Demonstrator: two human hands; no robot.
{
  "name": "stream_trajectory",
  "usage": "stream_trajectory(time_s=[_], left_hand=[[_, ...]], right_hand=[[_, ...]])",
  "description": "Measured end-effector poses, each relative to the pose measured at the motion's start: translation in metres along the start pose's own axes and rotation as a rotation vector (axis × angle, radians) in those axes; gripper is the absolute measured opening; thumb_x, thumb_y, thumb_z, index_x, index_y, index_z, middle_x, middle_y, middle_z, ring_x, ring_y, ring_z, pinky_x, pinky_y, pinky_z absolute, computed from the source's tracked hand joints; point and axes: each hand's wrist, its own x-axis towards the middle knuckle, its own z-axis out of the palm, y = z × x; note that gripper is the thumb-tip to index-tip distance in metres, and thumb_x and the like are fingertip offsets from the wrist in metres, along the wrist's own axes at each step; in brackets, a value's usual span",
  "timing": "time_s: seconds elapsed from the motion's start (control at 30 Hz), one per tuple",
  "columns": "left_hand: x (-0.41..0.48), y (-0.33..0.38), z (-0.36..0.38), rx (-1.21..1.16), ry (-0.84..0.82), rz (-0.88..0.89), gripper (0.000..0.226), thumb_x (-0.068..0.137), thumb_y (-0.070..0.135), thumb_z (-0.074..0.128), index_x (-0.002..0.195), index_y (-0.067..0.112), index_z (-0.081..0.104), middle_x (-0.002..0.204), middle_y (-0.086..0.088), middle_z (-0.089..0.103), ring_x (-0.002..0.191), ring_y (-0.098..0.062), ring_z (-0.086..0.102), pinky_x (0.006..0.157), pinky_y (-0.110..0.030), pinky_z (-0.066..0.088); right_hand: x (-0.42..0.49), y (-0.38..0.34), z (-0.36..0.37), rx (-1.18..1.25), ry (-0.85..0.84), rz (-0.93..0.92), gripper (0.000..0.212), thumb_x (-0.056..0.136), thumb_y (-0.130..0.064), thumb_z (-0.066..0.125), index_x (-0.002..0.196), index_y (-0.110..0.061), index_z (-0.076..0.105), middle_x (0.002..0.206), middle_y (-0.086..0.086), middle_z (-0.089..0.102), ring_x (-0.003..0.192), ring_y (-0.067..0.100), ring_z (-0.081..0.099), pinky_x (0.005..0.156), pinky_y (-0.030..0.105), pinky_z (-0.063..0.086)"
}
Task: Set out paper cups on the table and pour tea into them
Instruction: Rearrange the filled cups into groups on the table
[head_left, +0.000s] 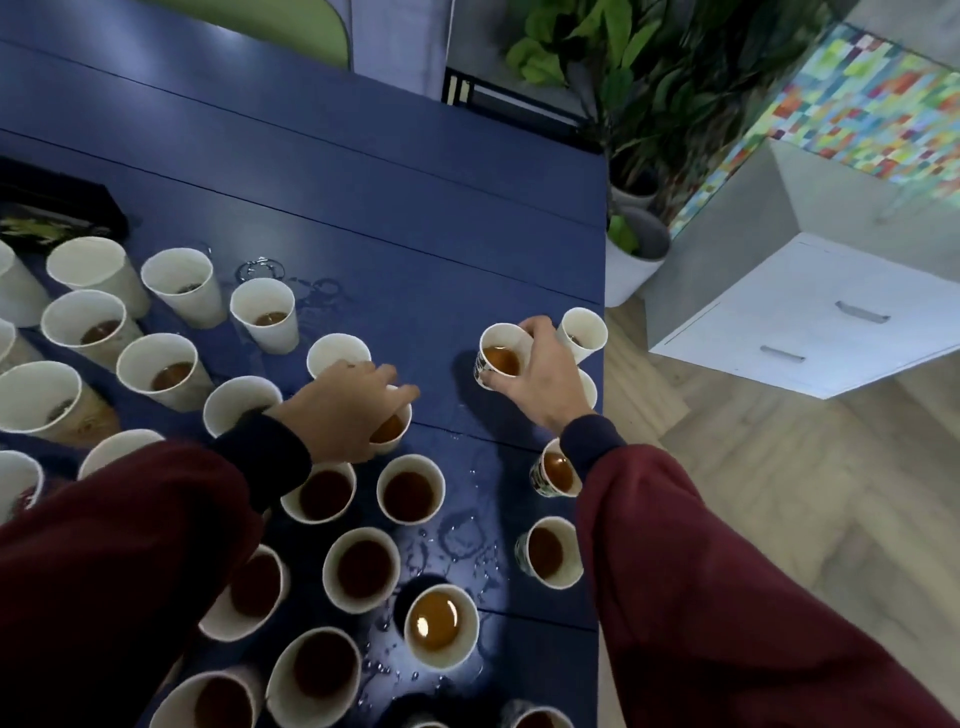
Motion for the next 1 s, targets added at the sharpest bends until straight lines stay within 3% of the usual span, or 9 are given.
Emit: stream_trajectory(time_s=[0.07, 0.13, 0.23, 0.33, 0.57, 0.77, 0.9, 1.0], left_hand=[[0.003, -0.001, 0.004, -0.005, 0.041, 0.012, 0.044, 0.074, 0.037, 0.07, 0.114, 0.022, 0.061, 0.096, -0.003, 0.061, 0.082, -0.026, 0.061, 0.068, -0.039, 0.05], [0.009, -0.003, 0.004, -0.046, 0.059, 0.011, 0.037, 0.081, 0.044, 0.066, 0.111, 0.025, 0.058, 0.097, 0.0, 0.059, 0.083, -0.023, 0.06, 0.067, -0.036, 0.051], [0.017, -0.005, 0.002, -0.142, 0.061, -0.017, 0.038, 0.086, 0.05, 0.059, 0.113, 0.025, 0.052, 0.103, 0.002, 0.055, 0.09, -0.021, 0.059, 0.073, -0.038, 0.053], [0.022, -0.004, 0.002, -0.221, 0.076, -0.042, 0.041, 0.083, 0.048, 0.063, 0.114, 0.023, 0.052, 0.101, 0.0, 0.055, 0.088, -0.022, 0.059, 0.072, -0.041, 0.054], [0.033, 0.012, 0.004, -0.278, 0.082, -0.146, 0.044, 0.088, 0.04, 0.063, 0.125, 0.023, 0.046, 0.111, 0.001, 0.047, 0.096, -0.021, 0.056, 0.059, -0.03, 0.036], [0.039, 0.023, 0.01, -0.421, 0.034, -0.13, 0.064, 0.083, 0.036, 0.066, 0.14, 0.029, 0.038, 0.12, -0.004, 0.045, 0.095, -0.028, 0.06, 0.075, -0.039, 0.052], [0.044, 0.024, 0.01, -0.491, 0.053, -0.196, 0.042, 0.083, 0.033, 0.064, 0.121, 0.024, 0.05, 0.107, -0.001, 0.046, 0.081, -0.024, 0.053, 0.071, -0.036, 0.048], [0.048, 0.022, 0.005, -0.555, 0.096, -0.238, 0.027, 0.082, 0.031, 0.064, 0.101, 0.02, 0.049, 0.09, 0.002, 0.042, 0.073, -0.024, 0.049, 0.066, -0.033, 0.041]], right_hand=[[0.017, 0.005, 0.004, -0.064, 0.025, 0.007, 0.059, 0.071, -0.036, 0.087, 0.113, -0.014, 0.05, 0.111, 0.002, 0.054, 0.096, 0.02, 0.053, 0.086, 0.032, 0.043], [0.037, 0.007, 0.006, -0.103, 0.029, 0.026, 0.063, 0.071, -0.036, 0.086, 0.118, -0.012, 0.052, 0.115, 0.004, 0.055, 0.102, 0.025, 0.056, 0.092, 0.034, 0.044], [0.059, 0.008, 0.01, -0.114, -0.004, 0.06, 0.074, 0.076, -0.034, 0.083, 0.135, -0.01, 0.047, 0.131, 0.008, 0.052, 0.115, 0.026, 0.054, 0.094, 0.027, 0.037], [0.074, 0.011, 0.017, -0.159, -0.015, 0.103, 0.071, 0.079, -0.032, 0.081, 0.136, -0.01, 0.046, 0.132, 0.011, 0.049, 0.115, 0.03, 0.055, 0.098, 0.036, 0.042], [0.09, 0.022, 0.032, -0.264, 0.005, 0.213, 0.068, 0.083, -0.037, 0.078, 0.132, -0.006, 0.044, 0.131, 0.015, 0.046, 0.111, 0.037, 0.059, 0.096, 0.042, 0.045], [0.089, 0.024, 0.034, -0.323, 0.024, 0.224, 0.069, 0.083, -0.038, 0.076, 0.132, -0.004, 0.042, 0.132, 0.017, 0.045, 0.111, 0.038, 0.059, 0.093, 0.042, 0.047], [0.084, 0.024, 0.03, -0.317, -0.007, 0.188, 0.079, 0.081, -0.04, 0.079, 0.139, -0.005, 0.038, 0.134, 0.017, 0.045, 0.116, 0.037, 0.057, 0.095, 0.043, 0.047], [0.066, 0.016, 0.021, -0.322, 0.048, 0.119, 0.081, 0.084, -0.037, 0.077, 0.146, -0.004, 0.036, 0.137, 0.016, 0.044, 0.12, 0.031, 0.052, 0.097, 0.036, 0.042]])
